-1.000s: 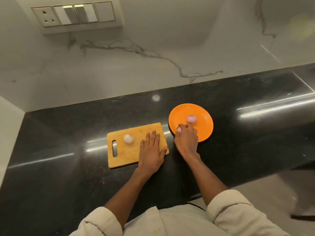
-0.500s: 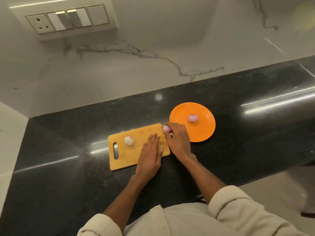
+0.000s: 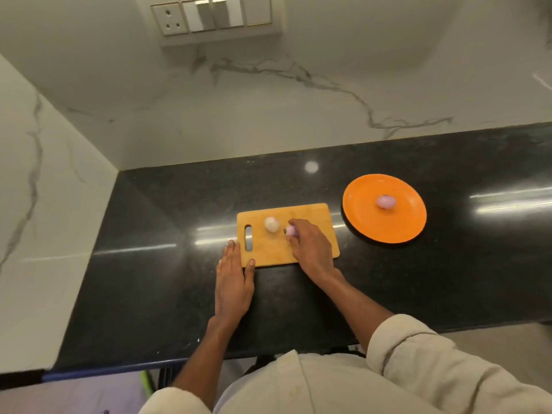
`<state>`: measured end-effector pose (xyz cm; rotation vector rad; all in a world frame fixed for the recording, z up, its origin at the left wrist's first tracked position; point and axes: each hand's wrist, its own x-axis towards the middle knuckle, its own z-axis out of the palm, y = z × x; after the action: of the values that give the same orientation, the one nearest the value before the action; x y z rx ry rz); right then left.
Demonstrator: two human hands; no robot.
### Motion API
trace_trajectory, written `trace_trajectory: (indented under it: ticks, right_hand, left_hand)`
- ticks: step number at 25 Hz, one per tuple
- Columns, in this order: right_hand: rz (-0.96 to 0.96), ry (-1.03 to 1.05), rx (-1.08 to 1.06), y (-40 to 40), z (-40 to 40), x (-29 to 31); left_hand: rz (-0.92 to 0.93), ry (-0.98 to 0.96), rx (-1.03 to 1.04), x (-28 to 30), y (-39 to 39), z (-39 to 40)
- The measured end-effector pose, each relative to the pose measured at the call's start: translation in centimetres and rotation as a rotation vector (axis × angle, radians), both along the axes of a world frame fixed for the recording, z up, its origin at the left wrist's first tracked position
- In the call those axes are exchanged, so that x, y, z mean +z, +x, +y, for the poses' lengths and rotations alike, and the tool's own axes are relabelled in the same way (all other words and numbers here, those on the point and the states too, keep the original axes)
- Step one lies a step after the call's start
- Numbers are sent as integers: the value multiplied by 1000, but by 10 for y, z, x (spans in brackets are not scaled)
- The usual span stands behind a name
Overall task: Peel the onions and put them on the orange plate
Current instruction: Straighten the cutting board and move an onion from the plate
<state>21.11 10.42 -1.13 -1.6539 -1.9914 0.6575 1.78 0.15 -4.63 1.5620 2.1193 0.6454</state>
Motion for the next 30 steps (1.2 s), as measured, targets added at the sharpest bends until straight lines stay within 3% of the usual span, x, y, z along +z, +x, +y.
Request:
trace_trajectory:
  ticks: [11, 18, 21, 26, 30]
  right_hand:
    - [-1, -144, 12, 15, -2, 1]
    - [-4, 146, -293, 96, 23, 21]
    - [-122, 103, -388, 136, 45, 22]
    - [-288, -64, -354, 177, 79, 7]
    - [-171, -52, -286, 190, 94, -5]
  left_hand:
    - [-44, 78, 20, 4, 4, -3]
    - [70, 222, -459, 20, 68, 28]
    - [160, 115, -628, 18, 114, 45]
    - [278, -71, -671, 6, 145, 59]
    - [237, -101, -666, 4, 146, 62]
